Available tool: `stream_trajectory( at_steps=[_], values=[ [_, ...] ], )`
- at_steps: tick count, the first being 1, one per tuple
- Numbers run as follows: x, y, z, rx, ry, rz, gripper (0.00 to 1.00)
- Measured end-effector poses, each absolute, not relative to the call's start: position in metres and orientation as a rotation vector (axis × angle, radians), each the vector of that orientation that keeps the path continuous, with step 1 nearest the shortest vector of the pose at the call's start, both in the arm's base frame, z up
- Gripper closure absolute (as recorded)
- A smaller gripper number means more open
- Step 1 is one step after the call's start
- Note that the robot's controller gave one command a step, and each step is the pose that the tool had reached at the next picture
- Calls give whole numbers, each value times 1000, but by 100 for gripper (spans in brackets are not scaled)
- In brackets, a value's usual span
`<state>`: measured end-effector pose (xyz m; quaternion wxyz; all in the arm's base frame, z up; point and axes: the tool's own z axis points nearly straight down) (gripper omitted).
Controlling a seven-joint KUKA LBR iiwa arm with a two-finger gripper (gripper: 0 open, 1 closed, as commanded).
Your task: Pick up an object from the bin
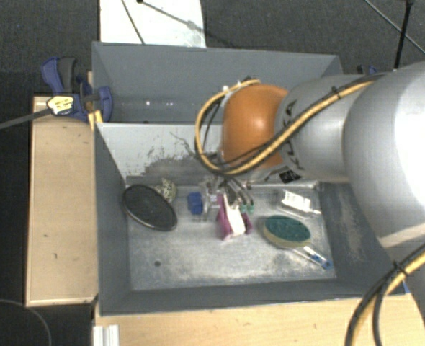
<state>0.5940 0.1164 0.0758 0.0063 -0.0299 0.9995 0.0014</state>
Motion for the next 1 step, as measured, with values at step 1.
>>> stream_trajectory(
  at_steps=[1],
  values=[
    [552, 124, 201, -162, 3128, 3, 100]
  ],
)
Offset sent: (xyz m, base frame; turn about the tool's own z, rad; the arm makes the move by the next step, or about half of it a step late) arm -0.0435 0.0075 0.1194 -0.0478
